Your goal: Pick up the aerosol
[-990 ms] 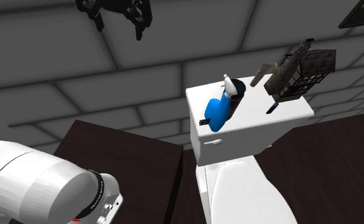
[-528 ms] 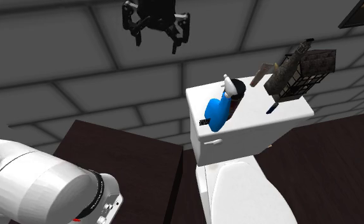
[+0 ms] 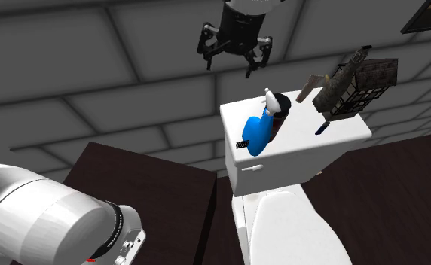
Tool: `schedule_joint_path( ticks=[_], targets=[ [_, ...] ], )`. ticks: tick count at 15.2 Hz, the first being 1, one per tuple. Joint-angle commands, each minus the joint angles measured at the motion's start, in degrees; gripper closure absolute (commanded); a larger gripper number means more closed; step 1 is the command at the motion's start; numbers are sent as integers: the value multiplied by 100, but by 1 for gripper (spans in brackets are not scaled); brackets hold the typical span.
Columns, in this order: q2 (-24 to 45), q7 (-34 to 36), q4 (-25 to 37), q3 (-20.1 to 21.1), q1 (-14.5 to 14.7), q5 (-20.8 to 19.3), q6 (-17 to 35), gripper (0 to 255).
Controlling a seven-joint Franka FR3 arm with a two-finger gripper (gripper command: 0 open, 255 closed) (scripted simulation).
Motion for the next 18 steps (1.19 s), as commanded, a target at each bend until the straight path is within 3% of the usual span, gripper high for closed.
schedule_joint_path(
  ticks=[1, 7, 12, 18],
  targets=[
    [391, -321, 188, -199, -14, 101, 136, 0],
    [1740, -1363, 1037, -687, -185, 683, 315, 0],
    [2972, -2184, 1970, -826, -586, 1328, 260, 0],
    [3158, -2305, 1719, -769, -628, 1471, 653, 0]
  ],
)
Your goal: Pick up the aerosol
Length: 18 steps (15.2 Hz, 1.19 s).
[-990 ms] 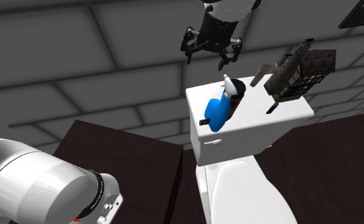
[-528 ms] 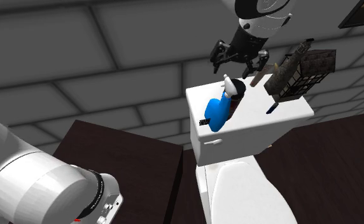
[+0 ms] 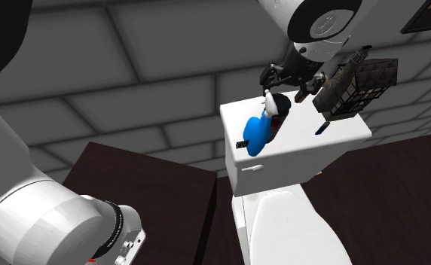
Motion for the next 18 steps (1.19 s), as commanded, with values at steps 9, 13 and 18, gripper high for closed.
schedule_joint_path(
  ticks=[9, 13, 18],
  targets=[
    [89, -56, -131, 21, -13, 62, 175, 255],
    [88, -54, -135, 22, -11, 61, 178, 255],
    [-34, 26, 37, -12, 6, -38, -86, 255]
  ],
)
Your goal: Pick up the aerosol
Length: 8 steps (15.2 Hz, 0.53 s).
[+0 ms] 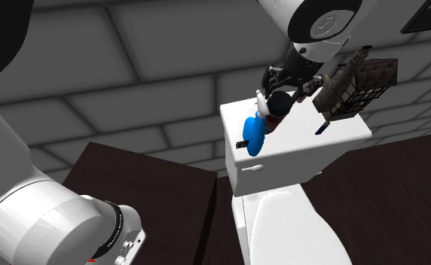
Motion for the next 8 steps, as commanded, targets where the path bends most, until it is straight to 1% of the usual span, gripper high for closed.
schedule_joint_path(
  ticks=[1, 8],
  targets=[
    [-75, 44, 72, -17, 14, -55, -126, 255],
    [-261, 174, 403, -58, 38, -201, -597, 255]
  ],
)
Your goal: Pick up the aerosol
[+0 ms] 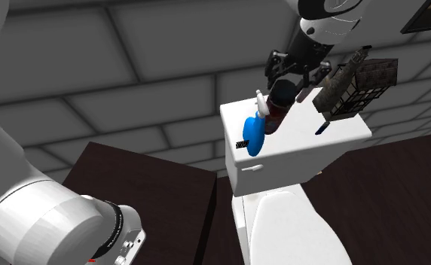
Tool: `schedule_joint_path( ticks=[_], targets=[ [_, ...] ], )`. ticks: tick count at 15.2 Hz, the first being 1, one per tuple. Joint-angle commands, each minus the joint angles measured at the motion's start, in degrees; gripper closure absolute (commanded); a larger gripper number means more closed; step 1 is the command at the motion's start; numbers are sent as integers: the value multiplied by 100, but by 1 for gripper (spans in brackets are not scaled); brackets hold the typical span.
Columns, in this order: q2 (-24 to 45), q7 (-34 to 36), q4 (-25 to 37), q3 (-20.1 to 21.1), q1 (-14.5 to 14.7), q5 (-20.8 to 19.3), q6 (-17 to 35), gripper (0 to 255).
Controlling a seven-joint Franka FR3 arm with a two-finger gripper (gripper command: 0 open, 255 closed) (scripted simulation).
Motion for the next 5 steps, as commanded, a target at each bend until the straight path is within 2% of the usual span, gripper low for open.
schedule_joint_path(
  ticks=[1, 5],
  targets=[
    [-22, 23, 145, -10, -7, -23, -157, 255],
    [-64, 56, 263, -19, -4, -57, -307, 255]
  ],
)
